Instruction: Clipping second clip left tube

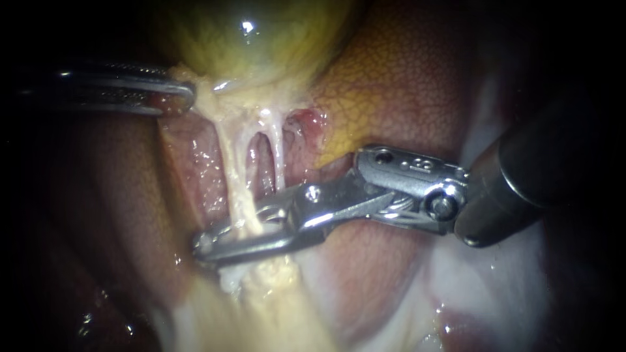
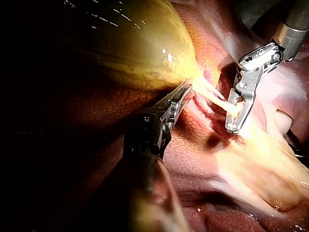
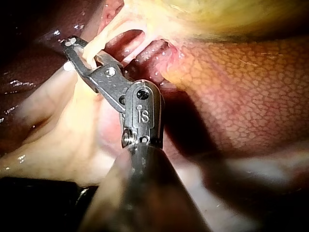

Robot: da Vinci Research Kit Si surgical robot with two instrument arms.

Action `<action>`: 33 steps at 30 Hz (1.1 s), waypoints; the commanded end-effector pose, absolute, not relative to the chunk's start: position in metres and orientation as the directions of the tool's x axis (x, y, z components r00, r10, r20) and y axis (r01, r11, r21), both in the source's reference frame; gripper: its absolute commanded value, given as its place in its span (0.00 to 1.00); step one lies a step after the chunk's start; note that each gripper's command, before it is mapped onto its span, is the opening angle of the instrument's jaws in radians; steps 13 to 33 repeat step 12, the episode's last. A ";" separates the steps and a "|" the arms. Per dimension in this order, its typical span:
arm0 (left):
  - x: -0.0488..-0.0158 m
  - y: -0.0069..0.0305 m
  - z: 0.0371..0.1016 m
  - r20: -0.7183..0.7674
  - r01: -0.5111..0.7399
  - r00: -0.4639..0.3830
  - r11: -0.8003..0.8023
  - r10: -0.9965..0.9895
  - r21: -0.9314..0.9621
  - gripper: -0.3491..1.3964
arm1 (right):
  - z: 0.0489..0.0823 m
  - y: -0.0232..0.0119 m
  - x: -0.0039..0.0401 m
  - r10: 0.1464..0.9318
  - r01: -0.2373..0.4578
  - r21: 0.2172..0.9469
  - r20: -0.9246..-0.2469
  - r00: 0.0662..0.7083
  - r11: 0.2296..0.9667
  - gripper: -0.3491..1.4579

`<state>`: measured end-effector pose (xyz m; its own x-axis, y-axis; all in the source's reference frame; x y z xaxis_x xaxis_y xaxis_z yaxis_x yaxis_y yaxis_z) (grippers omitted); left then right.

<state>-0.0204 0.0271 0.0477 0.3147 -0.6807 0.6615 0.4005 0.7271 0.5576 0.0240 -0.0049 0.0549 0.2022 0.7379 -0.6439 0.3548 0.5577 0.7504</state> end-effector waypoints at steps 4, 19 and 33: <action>-0.0205 0.0271 0.0477 0.662 0.401 0.315 0.727 -0.681 0.558 0.00 | 0.0554 -0.0052 0.0240 0.735 0.356 0.748 -0.647 0.202 0.560 0.00; -0.0205 0.0272 0.0478 0.662 0.400 0.315 0.727 -0.681 0.558 0.00 | 0.0554 -0.0052 0.0239 0.735 0.356 0.748 -0.647 0.202 0.560 0.00; -0.0205 0.0272 0.0478 0.662 0.400 0.315 0.727 -0.681 0.558 0.00 | 0.0554 -0.0052 0.0239 0.735 0.356 0.748 -0.647 0.202 0.560 0.00</action>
